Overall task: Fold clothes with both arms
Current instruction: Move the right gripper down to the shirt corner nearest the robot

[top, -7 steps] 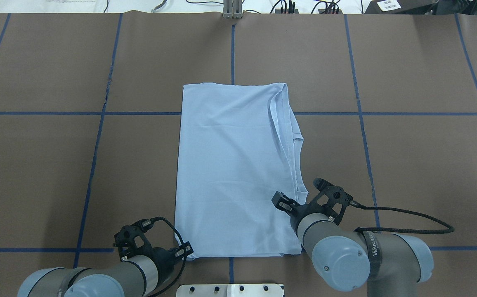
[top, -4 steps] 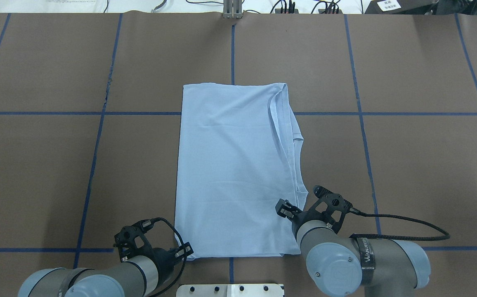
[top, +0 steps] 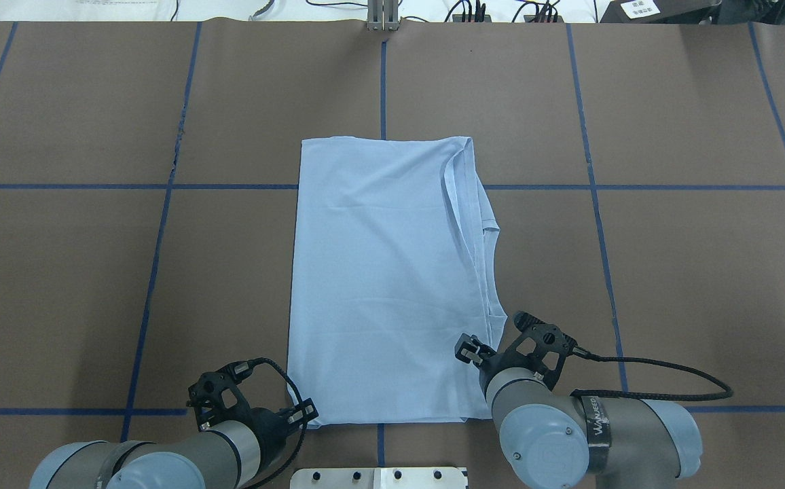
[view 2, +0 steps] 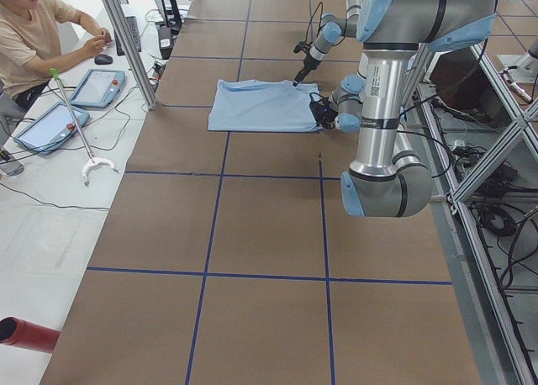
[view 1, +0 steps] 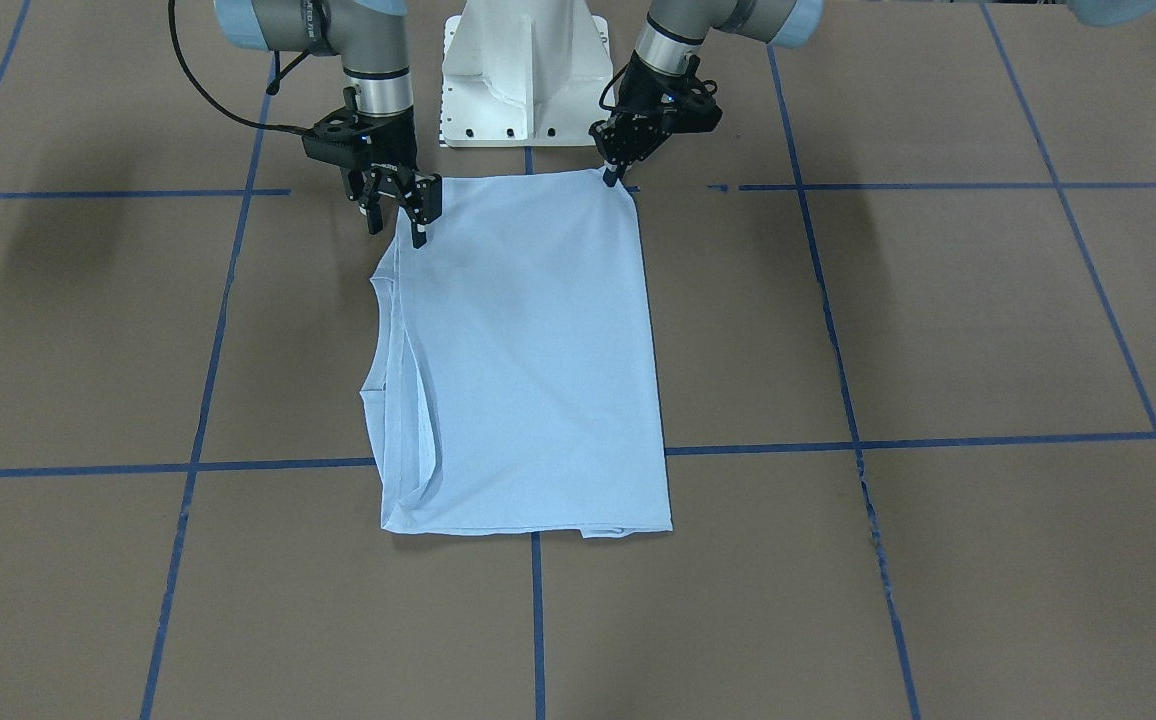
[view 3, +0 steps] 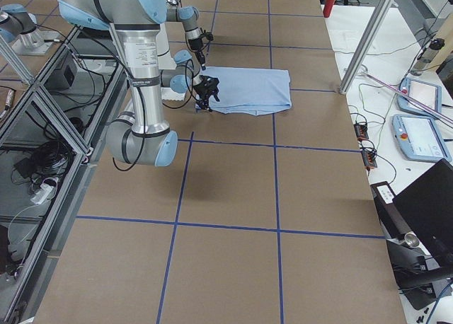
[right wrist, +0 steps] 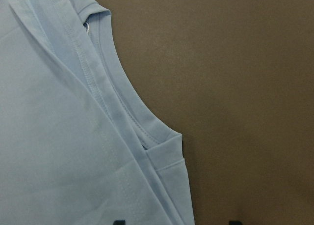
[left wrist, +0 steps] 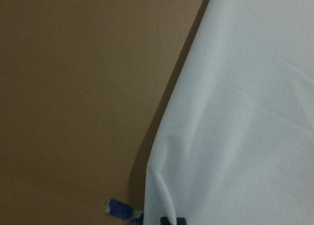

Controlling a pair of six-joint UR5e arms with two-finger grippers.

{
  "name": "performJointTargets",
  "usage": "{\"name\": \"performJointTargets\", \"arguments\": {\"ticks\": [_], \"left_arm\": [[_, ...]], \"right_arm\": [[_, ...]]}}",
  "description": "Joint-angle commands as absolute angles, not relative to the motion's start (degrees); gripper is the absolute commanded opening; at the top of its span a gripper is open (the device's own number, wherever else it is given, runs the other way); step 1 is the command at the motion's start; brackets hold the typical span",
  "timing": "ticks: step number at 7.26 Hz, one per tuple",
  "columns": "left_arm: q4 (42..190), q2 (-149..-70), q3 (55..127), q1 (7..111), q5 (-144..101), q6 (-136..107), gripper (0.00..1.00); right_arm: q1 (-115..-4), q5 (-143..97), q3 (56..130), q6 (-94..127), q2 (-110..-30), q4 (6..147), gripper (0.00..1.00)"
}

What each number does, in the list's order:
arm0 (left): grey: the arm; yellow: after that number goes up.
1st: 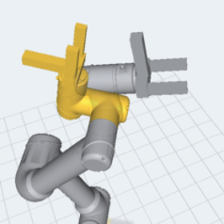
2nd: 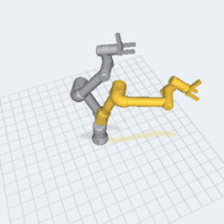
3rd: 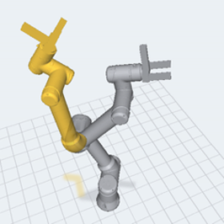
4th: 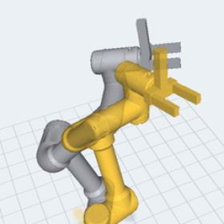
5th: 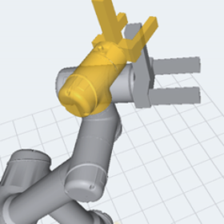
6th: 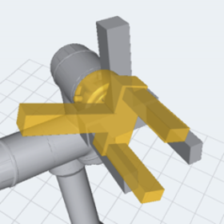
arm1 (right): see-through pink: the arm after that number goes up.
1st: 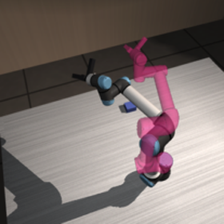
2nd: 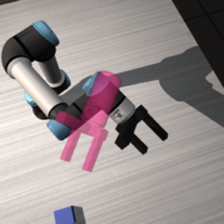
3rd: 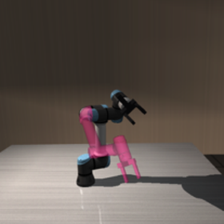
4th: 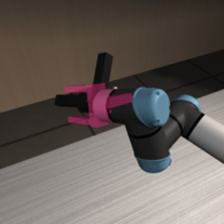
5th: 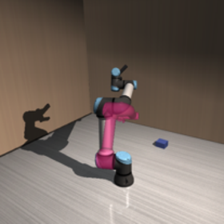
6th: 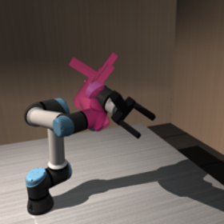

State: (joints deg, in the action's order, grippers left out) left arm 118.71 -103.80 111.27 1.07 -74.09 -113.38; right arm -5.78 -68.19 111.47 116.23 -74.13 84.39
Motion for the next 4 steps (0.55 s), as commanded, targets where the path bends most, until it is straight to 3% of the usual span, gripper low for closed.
{"name": "performJointTargets", "arguments": {"ticks": [1,3,4], "left_arm": [[118.74,-103.80,111.27,1.14,-74.09,-113.38,0.00],[118.74,-103.80,111.36,1.23,-74.09,-113.38,0.00],[118.74,-103.80,111.36,1.14,-74.09,-113.38,0.00]], "right_arm": [[-5.71,-68.12,110.30,116.19,-72.52,84.46,0.70],[-5.71,-68.12,109.43,116.19,-72.60,84.46,0.65],[-5.80,-68.12,109.25,116.10,-72.51,84.46,0.56]]}}
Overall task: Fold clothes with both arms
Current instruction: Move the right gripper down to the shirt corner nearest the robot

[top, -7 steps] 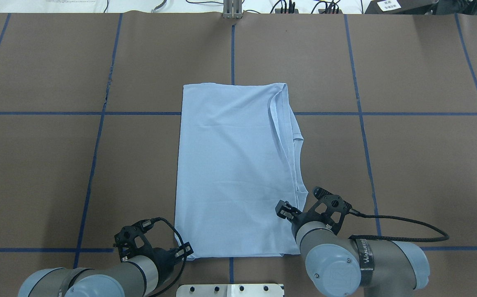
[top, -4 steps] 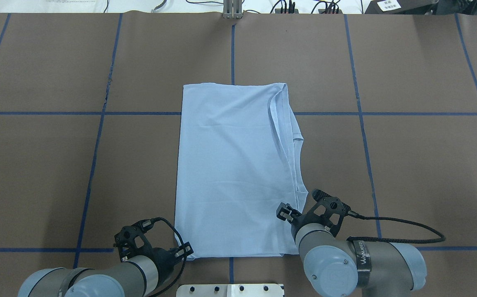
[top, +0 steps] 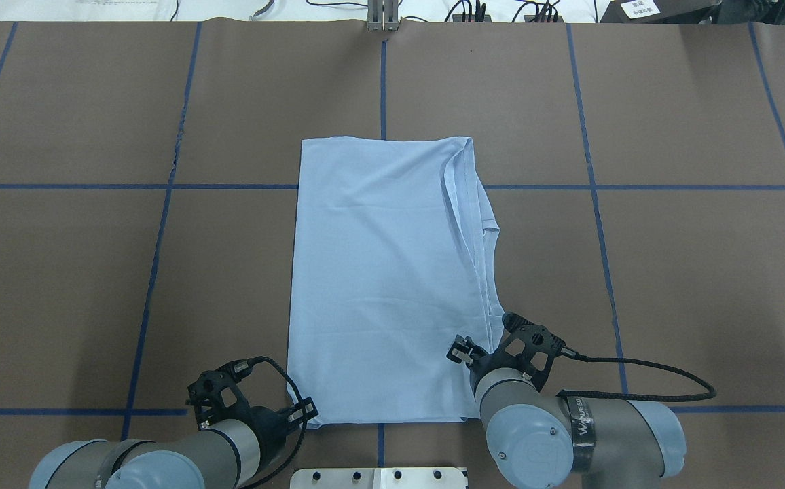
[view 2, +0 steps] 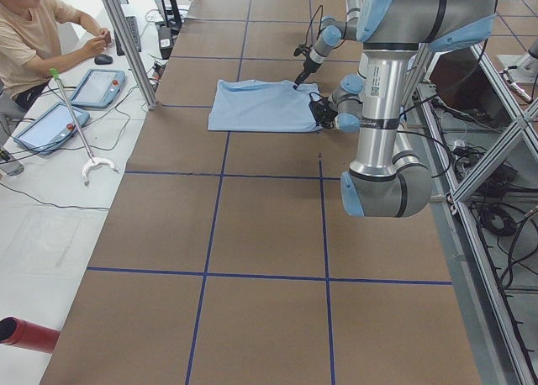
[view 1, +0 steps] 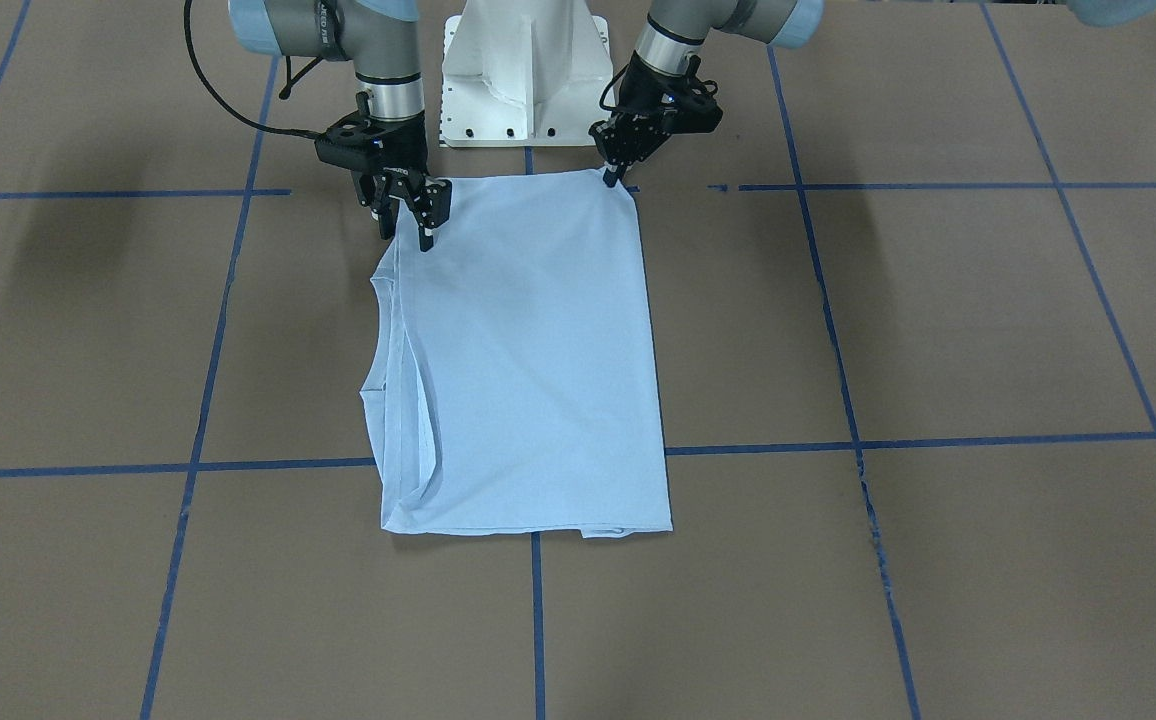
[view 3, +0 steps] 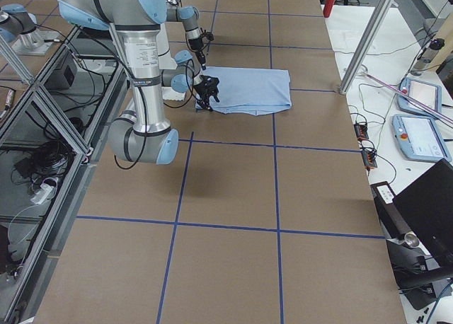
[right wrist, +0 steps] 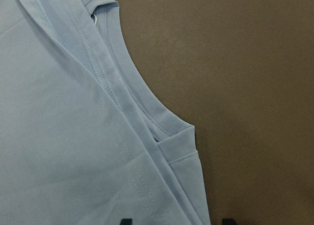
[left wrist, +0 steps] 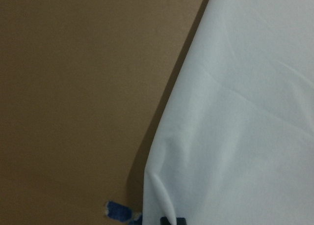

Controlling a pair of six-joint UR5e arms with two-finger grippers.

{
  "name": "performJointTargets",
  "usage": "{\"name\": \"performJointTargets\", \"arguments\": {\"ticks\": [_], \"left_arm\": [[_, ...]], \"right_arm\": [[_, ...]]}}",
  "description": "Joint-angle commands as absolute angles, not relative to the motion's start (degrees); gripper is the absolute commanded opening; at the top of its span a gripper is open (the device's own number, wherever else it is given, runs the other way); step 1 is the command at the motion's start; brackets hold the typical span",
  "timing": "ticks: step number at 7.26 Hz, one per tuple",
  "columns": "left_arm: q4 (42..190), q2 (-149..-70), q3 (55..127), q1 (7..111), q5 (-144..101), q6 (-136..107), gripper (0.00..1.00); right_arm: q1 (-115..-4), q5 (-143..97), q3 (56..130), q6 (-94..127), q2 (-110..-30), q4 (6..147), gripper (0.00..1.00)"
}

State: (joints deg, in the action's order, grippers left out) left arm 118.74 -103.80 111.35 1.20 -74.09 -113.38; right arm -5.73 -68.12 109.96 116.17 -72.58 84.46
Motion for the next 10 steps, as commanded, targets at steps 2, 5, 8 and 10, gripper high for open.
{"name": "performJointTargets", "arguments": {"ticks": [2,5,8,10], "left_arm": [[118.74,-103.80,111.36,1.23,-74.09,-113.38,0.00],[118.74,-103.80,111.45,1.14,-74.00,-113.38,0.00],[118.74,-103.80,111.45,1.06,-74.00,-113.38,0.00],[118.74,-103.80,111.45,1.05,-74.00,-113.38,0.00]], "right_arm": [[-5.98,-68.20,109.51,116.10,-71.98,84.29,0.00],[-5.98,-68.12,109.86,116.19,-72.07,84.29,0.00],[-5.98,-68.03,110.04,116.19,-72.07,84.20,0.00],[-5.98,-67.07,110.04,116.19,-72.16,84.29,0.00]]}}
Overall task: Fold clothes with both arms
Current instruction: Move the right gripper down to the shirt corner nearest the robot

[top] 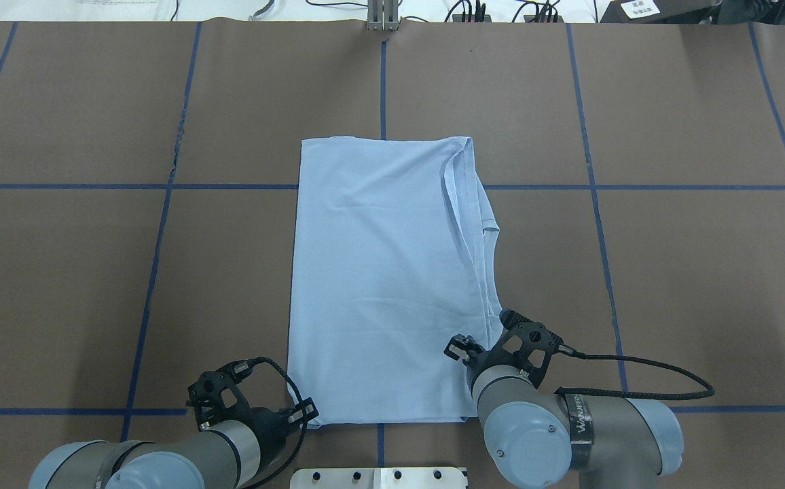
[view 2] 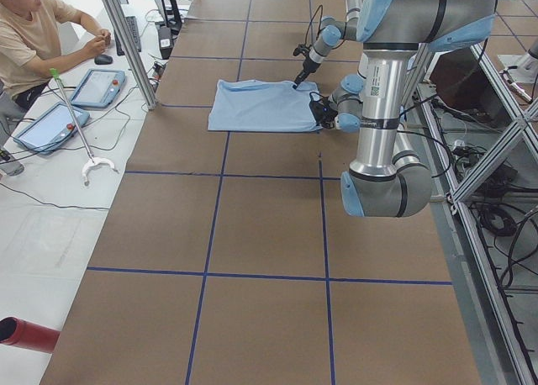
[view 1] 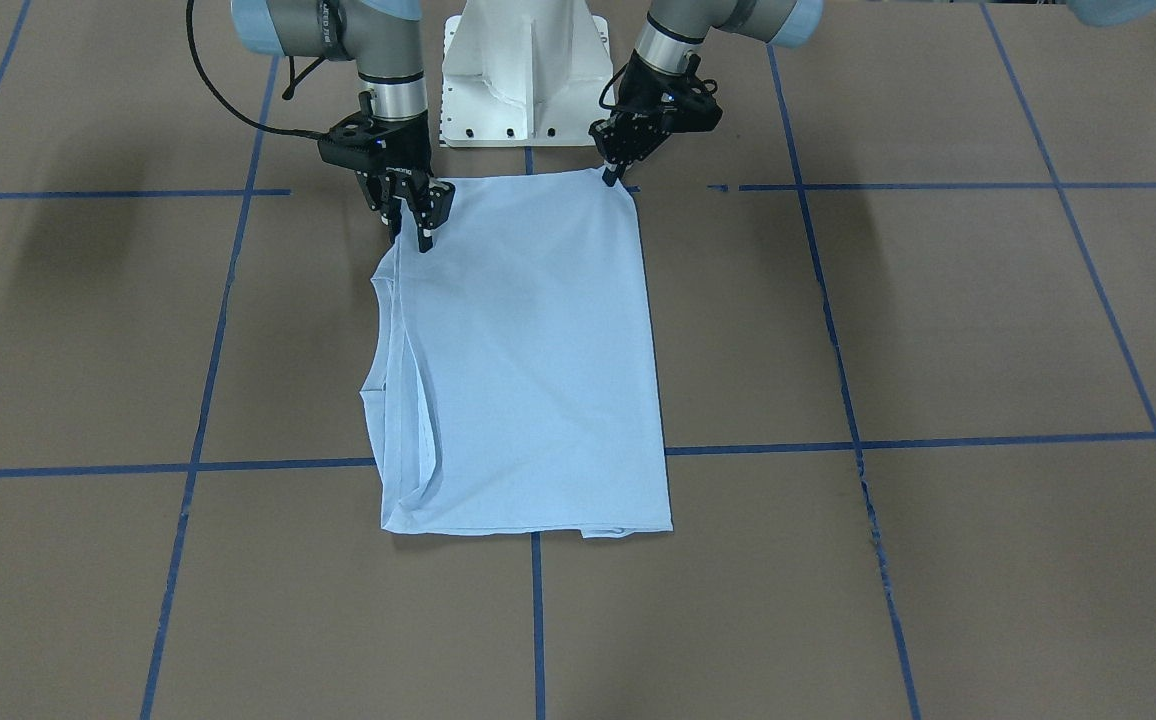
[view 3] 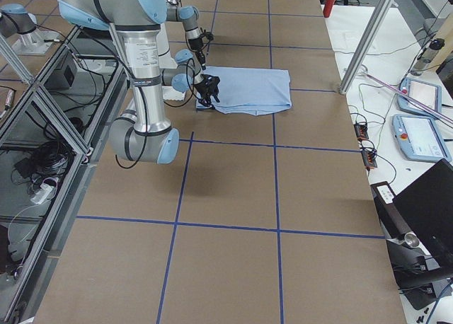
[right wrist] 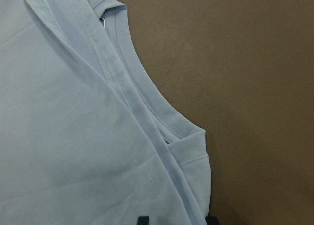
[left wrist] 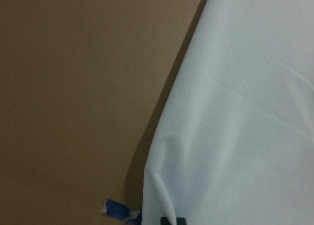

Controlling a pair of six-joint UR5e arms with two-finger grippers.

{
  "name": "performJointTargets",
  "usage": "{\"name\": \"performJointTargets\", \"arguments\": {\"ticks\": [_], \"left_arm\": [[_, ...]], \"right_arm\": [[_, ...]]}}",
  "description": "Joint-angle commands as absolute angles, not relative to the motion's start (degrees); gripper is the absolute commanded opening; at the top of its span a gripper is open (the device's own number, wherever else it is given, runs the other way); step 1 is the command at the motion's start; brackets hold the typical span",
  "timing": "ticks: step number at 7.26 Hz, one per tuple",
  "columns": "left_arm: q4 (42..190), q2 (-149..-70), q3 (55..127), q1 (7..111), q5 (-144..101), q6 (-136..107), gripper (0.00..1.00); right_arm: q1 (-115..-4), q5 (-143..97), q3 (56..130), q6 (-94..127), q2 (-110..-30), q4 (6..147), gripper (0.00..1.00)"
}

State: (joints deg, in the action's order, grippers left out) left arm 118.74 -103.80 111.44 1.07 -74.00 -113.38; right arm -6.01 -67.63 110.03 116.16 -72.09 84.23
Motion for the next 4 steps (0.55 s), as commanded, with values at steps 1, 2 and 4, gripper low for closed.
{"name": "performJointTargets", "arguments": {"ticks": [1,2,4], "left_arm": [[118.74,-103.80,111.45,1.05,-74.00,-113.38,0.00],[118.74,-103.80,111.45,1.05,-74.00,-113.38,0.00],[118.74,-103.89,111.71,1.05,-74.00,-113.38,0.00]], "right_arm": [[-5.98,-66.97,110.13,116.19,-72.07,84.20,0.00],[-5.98,-66.97,110.30,116.19,-72.16,84.20,0.00],[-5.98,-66.45,110.92,116.10,-72.25,84.20,0.00]]}}
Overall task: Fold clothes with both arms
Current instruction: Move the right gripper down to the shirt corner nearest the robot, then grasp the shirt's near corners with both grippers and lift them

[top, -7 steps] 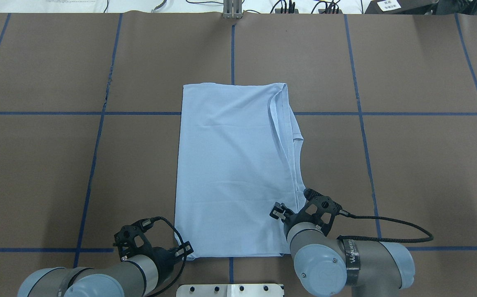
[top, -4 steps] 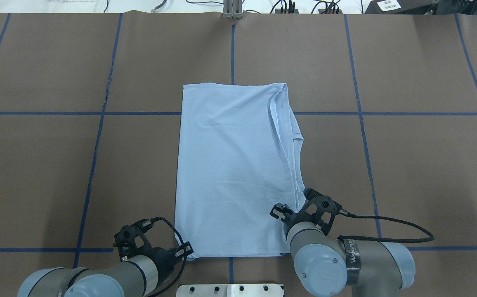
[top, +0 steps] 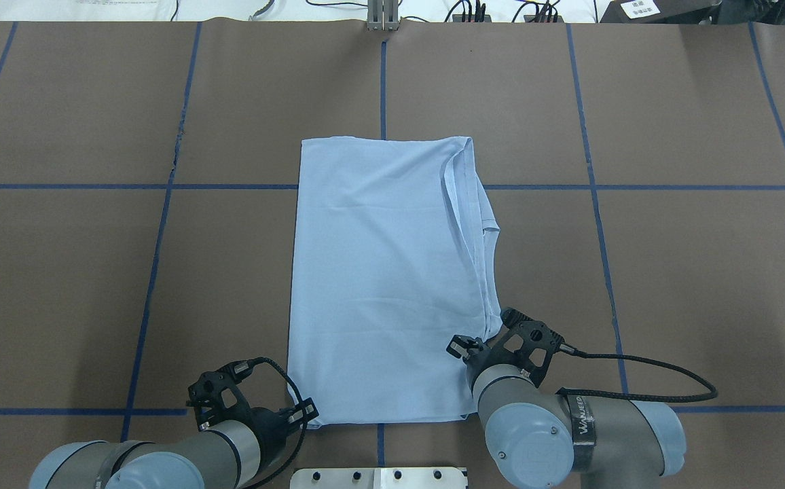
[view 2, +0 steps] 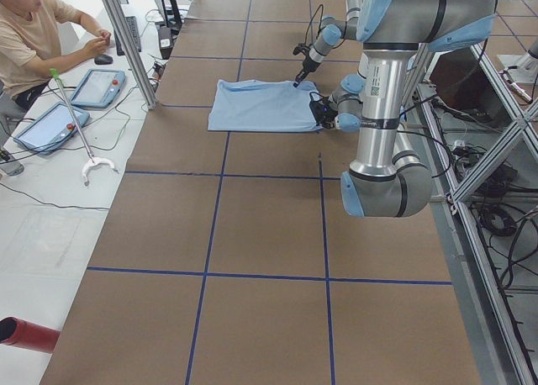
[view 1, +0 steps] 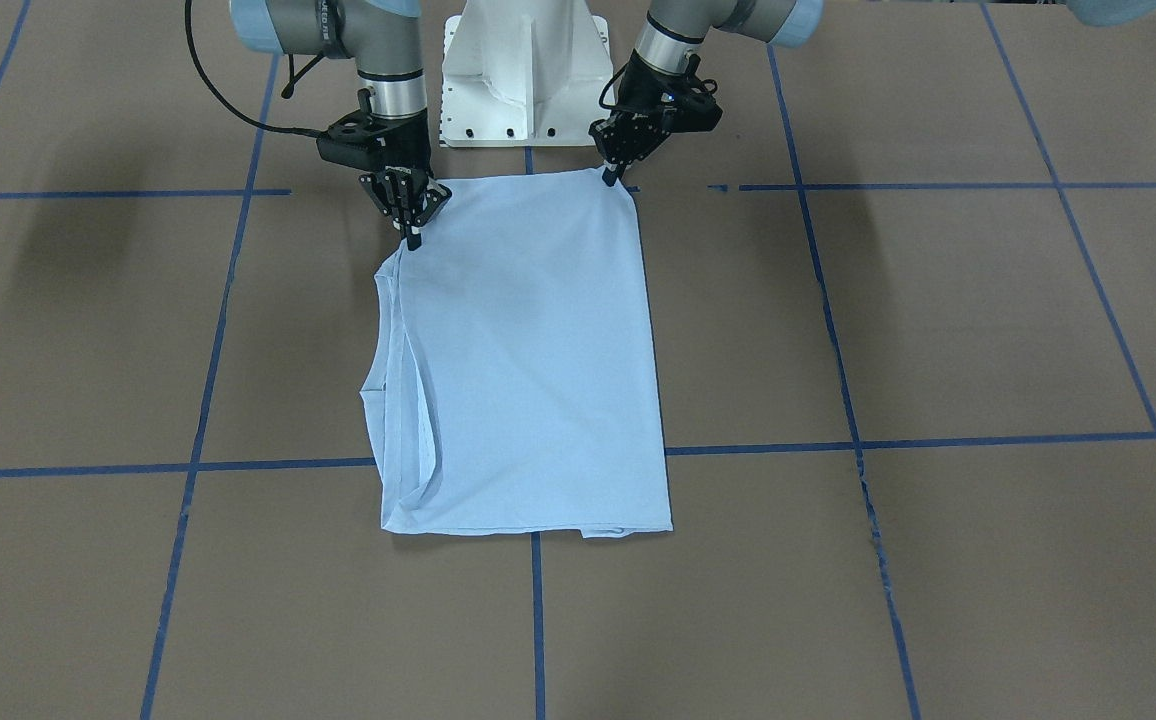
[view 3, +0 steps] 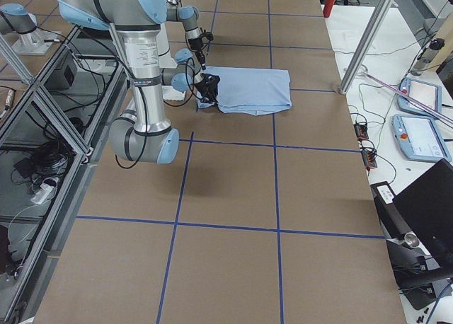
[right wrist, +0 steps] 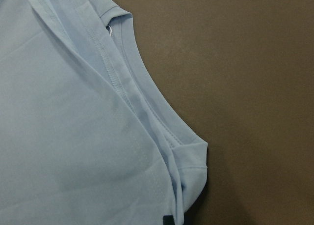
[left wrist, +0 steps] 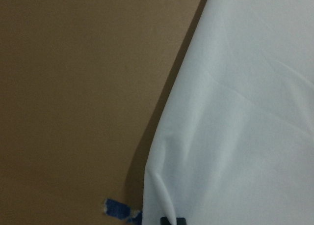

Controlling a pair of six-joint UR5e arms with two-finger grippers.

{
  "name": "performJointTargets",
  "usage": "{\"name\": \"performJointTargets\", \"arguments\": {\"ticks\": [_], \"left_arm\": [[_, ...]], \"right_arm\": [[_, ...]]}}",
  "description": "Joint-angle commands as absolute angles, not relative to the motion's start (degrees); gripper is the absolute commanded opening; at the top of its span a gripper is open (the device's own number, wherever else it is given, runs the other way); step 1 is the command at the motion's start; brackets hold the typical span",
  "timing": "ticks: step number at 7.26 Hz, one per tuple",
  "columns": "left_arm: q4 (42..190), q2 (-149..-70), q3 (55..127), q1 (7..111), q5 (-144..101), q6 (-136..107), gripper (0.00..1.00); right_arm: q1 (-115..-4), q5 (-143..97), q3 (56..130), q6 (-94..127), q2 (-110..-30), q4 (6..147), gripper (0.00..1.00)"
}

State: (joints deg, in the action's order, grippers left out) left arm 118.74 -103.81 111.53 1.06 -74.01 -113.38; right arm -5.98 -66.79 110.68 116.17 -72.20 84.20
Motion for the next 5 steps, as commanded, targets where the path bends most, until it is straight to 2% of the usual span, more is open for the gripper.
{"name": "performJointTargets", "arguments": {"ticks": [1,3,5], "left_arm": [[118.65,-103.89,112.49,1.40,-74.18,-113.20,0.00],[117.78,-103.36,117.21,1.58,-74.53,-112.33,0.00],[106.15,-103.80,127.91,1.41,-74.71,-112.32,0.00]], "right_arm": [[-6.06,-66.45,111.61,116.02,-72.16,84.29,0.00],[-6.41,-66.53,116.78,115.93,-73.30,84.55,0.00],[-4.15,-66.62,125.28,116.28,-73.39,92.76,0.00]]}}
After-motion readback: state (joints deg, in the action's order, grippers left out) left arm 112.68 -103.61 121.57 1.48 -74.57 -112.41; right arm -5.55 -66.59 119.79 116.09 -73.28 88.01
